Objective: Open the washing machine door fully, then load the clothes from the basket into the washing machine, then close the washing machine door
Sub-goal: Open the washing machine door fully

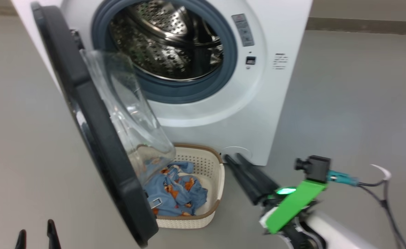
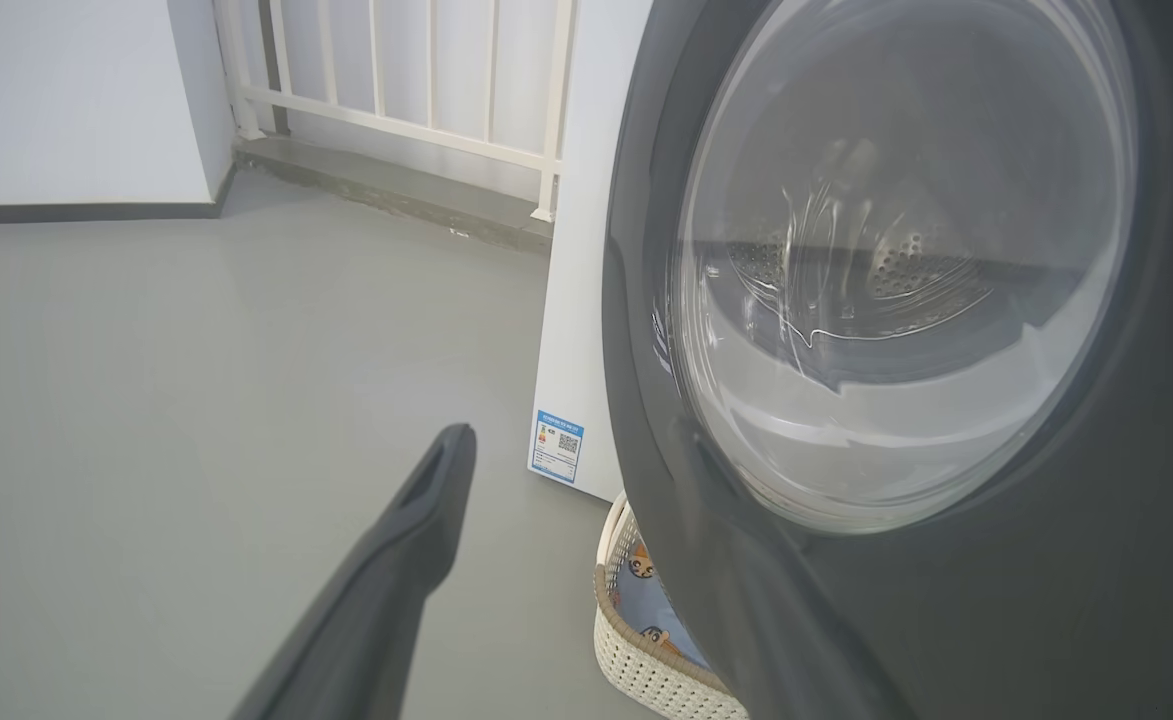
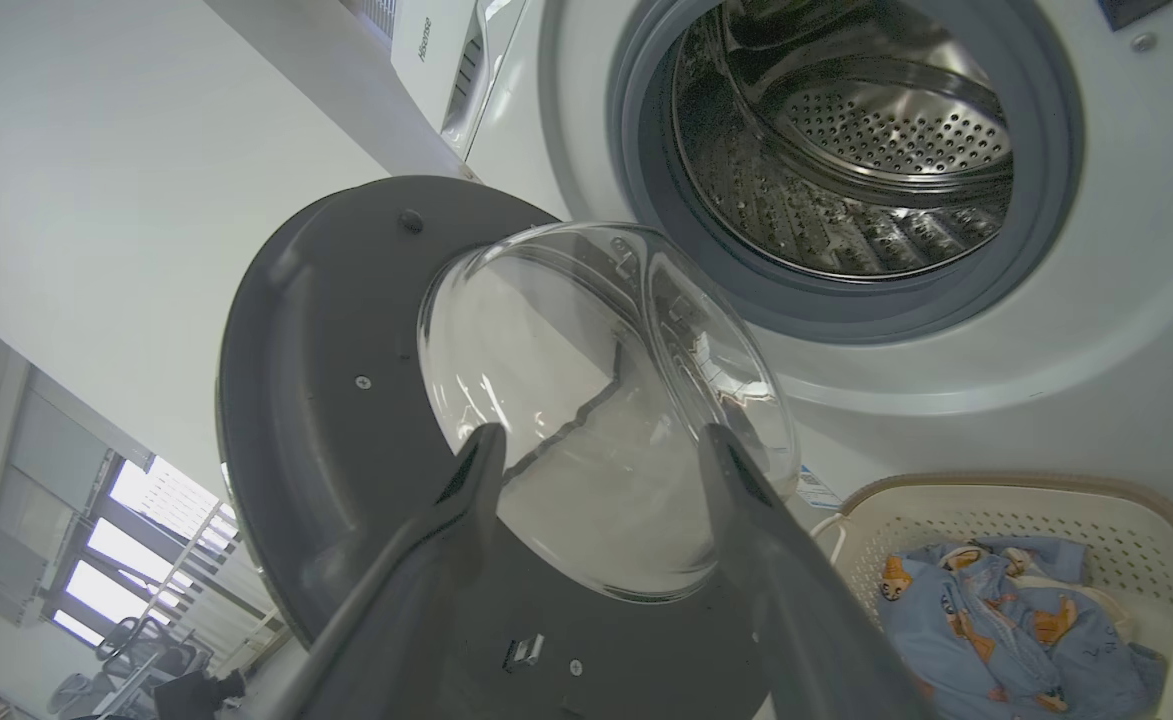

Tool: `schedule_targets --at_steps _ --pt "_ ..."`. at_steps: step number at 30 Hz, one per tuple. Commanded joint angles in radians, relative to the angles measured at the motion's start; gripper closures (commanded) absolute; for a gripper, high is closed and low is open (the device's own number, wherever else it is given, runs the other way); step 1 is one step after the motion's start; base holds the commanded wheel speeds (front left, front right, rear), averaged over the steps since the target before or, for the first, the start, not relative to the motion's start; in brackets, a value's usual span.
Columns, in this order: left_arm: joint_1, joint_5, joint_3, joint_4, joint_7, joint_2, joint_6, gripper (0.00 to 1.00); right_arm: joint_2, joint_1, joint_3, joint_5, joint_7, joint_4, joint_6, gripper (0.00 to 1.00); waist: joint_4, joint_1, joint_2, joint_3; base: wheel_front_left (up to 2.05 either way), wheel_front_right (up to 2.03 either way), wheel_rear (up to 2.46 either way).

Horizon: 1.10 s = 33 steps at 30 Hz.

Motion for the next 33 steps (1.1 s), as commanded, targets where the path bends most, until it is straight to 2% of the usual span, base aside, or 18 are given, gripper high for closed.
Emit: schedule_targets --at_steps 1,4,5,7,14,20,26,33 --pt "-0.012 0.005 0.04 -0.021 -0.006 0.012 -0.002 0.0 -0.016 0.025 -0.013 -0.035 -0.015 -0.015 0.002 0.0 -0.038 0.0 0.0 -0.02 0.0 0.0 0.0" --pt "-0.005 0.004 0.053 -0.024 -0.006 0.012 -0.005 0.0 -0.043 0.068 -0.126 -0.174 -0.017 -0.002 0.002 0.0 -0.067 0.0 0.0 -0.024 0.0 0.0 0.0" --pt "0.0 0.003 0.063 -0.025 -0.006 0.012 -0.007 0.0 -0.034 0.115 -0.22 -0.257 -0.017 -0.001 0.002 0.0 -0.086 0.0 0.0 -0.027 0.0 0.0 0.0" --pt "0.006 -0.001 0.075 -0.026 -0.006 0.012 -0.006 0.0 -0.028 0.158 -0.304 -0.352 -0.017 -0.003 0.002 0.0 -0.105 0.0 0.0 -0.027 0.0 0.0 0.0" --pt "0.015 -0.003 0.092 -0.024 -0.006 0.012 -0.012 0.0 0.02 0.298 -0.559 -0.67 -0.017 -0.027 0.002 0.0 -0.146 0.0 0.0 -0.032 0.0 0.0 0.0" --pt "0.026 -0.004 0.095 -0.02 -0.006 0.012 -0.016 0.0 0.067 0.404 -0.731 -0.932 -0.017 -0.062 0.002 0.0 -0.158 0.0 0.0 -0.051 0.0 0.0 0.0" --pt "0.039 -0.004 0.095 -0.019 -0.006 0.012 -0.021 0.0 0.11 0.464 -0.823 -1.085 -0.017 -0.104 0.002 0.0 -0.172 0.0 0.0 -0.05 0.0 0.0 0.0" --pt "0.048 -0.003 0.096 -0.016 -0.006 0.012 -0.024 0.0 0.132 0.493 -0.864 -1.16 -0.017 -0.113 0.002 0.0 -0.18 0.0 0.0 -0.047 0.0 0.0 0.0"
